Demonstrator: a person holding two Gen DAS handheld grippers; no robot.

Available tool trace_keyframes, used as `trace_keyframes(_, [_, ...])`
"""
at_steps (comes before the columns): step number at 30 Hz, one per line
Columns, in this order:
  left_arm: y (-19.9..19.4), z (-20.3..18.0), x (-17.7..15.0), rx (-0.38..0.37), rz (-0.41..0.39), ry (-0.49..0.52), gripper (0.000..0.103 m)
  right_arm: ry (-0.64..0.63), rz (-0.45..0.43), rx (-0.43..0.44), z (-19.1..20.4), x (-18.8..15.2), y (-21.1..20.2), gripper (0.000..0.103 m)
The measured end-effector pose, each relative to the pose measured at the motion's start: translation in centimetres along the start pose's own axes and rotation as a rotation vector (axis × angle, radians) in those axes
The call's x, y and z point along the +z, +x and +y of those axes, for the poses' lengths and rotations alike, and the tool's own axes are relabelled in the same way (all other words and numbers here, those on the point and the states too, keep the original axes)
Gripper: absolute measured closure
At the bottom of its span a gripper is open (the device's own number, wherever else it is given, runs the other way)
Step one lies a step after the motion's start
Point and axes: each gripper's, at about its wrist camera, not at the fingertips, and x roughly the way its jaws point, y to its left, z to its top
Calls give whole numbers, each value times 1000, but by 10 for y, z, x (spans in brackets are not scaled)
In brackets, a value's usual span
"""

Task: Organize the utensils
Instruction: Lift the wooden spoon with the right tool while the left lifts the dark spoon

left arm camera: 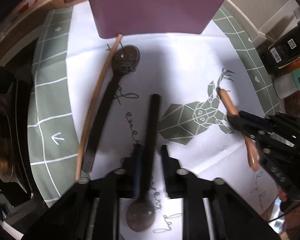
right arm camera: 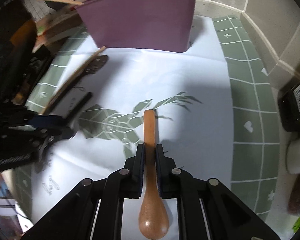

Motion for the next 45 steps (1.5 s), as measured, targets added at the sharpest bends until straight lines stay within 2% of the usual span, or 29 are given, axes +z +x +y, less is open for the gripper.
trace_keyframes(4, [-8,5,-17,-40,-71,-49,91,1,-70,41,-2,-6,-19,93])
trace_keyframes(7, [-23,4,-31,-81,-148,-74,91,-7,-124,34,-2,-11,-34,93])
trace_keyframes(13, [-78,6,-53,-181,-360,-125,91,-8,-189,26,-1,-16,-61,93])
trace_keyframes(17, [-106,9,-55,-193,-452,-154,91,-21,-227,15,4,-16,-75,93])
trace_keyframes(21, [-132,10,-55,-166,-526,-150,91,-33,-249,13,4,-11,-88,93])
trace_keyframes(24, [-162,8,-47,-172,-604,-146,91,-52,-303,8,10,3,-111,93])
trace_keyframes(31, [-279,-13,-4,-110,-933,-84,91,-140,-586,-26,29,70,-229,93])
trace_keyframes(34, [-315,-23,14,-99,-1030,-63,91,-164,-718,-83,37,94,-272,93])
trace_keyframes(37, [-340,-30,28,-78,-1099,-48,91,-174,-797,-100,40,111,-302,93])
trace_keyframes(41, [-353,-37,40,2,-1166,-49,91,-174,-871,-118,37,129,-326,93])
trace_keyframes(45, [-344,-40,51,73,-1177,-51,91,-144,-902,-90,26,141,-332,93])
